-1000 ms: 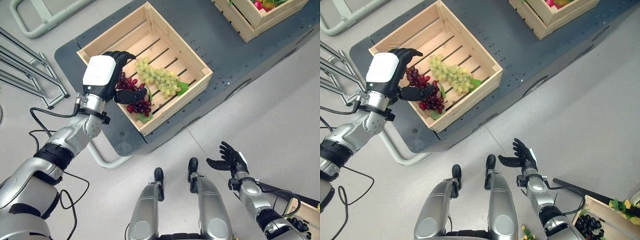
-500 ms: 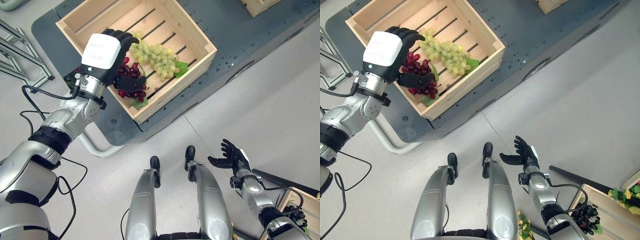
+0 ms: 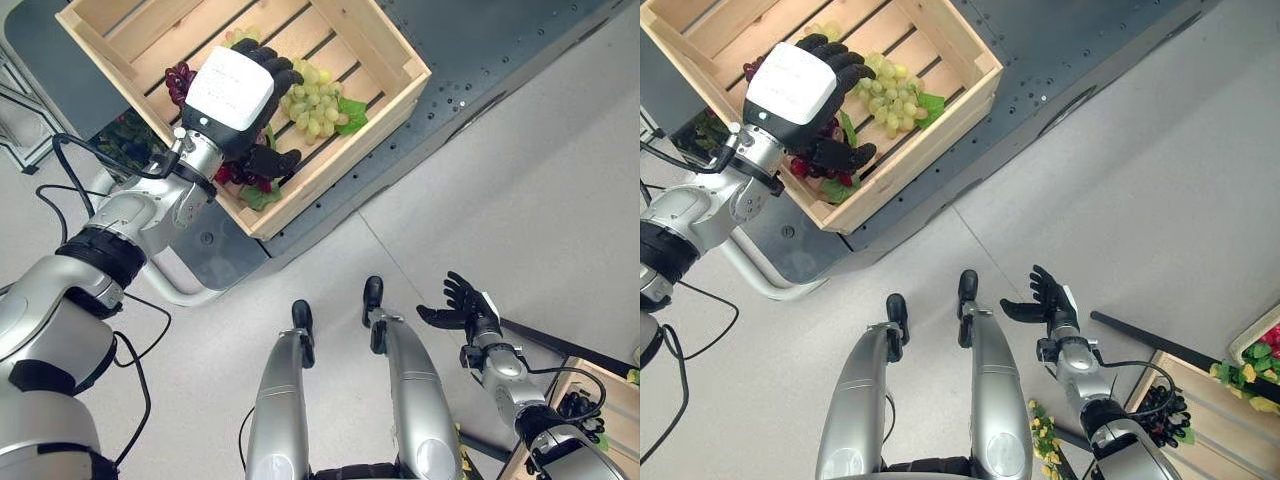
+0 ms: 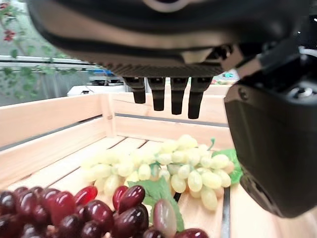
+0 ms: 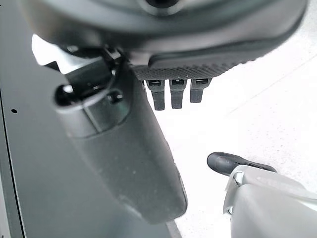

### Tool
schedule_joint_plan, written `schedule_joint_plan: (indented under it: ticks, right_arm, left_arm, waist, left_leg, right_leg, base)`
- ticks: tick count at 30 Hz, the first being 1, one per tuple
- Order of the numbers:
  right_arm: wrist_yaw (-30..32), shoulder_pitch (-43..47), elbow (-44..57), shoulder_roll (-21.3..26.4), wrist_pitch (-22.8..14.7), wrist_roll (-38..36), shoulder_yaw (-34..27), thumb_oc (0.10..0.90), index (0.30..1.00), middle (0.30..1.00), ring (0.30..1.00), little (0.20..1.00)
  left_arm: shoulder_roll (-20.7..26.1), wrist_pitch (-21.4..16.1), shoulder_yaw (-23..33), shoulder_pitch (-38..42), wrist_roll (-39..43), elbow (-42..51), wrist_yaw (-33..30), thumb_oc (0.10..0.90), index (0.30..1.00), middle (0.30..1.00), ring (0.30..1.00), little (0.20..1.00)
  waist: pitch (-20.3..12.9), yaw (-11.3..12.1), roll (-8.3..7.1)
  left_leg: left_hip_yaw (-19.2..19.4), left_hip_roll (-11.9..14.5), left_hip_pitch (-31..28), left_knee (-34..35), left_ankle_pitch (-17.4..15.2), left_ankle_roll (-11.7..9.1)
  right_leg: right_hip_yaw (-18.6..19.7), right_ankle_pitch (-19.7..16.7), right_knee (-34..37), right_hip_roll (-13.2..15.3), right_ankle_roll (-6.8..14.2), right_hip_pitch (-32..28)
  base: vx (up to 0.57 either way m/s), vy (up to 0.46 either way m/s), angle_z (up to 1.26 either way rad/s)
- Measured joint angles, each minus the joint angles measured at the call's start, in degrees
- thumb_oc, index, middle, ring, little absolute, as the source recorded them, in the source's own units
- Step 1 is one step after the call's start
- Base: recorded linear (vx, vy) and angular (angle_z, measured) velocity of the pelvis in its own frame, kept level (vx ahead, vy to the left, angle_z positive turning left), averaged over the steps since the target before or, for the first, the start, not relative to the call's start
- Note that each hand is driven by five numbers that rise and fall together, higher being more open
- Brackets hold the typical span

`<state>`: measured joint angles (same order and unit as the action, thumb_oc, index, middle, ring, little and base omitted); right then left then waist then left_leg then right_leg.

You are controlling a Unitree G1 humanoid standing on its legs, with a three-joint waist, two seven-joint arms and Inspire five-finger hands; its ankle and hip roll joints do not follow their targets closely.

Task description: Pick up the fruits from the basket on one side to the basket on the other side

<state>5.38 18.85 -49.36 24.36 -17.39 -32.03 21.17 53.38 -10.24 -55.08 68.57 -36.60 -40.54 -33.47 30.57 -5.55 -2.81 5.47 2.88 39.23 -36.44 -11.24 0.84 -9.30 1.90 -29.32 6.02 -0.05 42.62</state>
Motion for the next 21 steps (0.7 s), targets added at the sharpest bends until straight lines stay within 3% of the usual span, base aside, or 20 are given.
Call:
schedule_joint_plan:
  ticks: [6,10,21]
  right_arm:
    - [0.0,0.8,-0.6,-0.1,0.0,-0.5,0.5,0.8,0.9,0.9,0.9,0.9]
    - [0.0,1.4,-0.7,-0.2,0.0,-0.6,0.7,0.8,0.9,0.9,0.9,0.9]
    - [0.0,1.6,-0.4,-0.5,0.1,-2.3,2.2,0.8,0.9,0.9,0.9,0.9]
  left_arm:
    - [-1.7,1.1,-0.9,2.7,-5.5,-5.8,-5.9,0.8,0.9,0.9,0.9,0.9]
    - [-2.7,3.3,-0.9,4.8,-5.4,-10.7,-6.1,0.8,0.9,0.9,0.9,0.9]
    - [-4.2,6.3,-2.7,7.2,-5.3,-14.8,-8.2,0.8,0.9,0.9,0.9,0.9]
  waist:
    - [-0.1,-0.5,-1.57]
    - [-0.1,-1.7,-2.41]
    - [-0.1,-3.0,-2.65]
  left_leg:
    - [0.4,0.2,1.4,-0.7,-0.1,0.2]
    - [0.9,0.3,3.0,-1.4,-0.3,0.5]
    - [1.7,0.1,4.8,-1.4,-0.8,1.1]
  right_leg:
    - [0.2,-0.1,-0.1,-0.1,0.2,1.3]
    - [0.7,-0.5,-0.2,-0.2,0.4,2.8]
    - [1.4,-0.9,0.4,-0.1,1.0,4.7]
  base:
    - [0.0,0.003,-0.01]
    - [0.01,0.005,-0.03]
    - [0.01,0.011,-0.02]
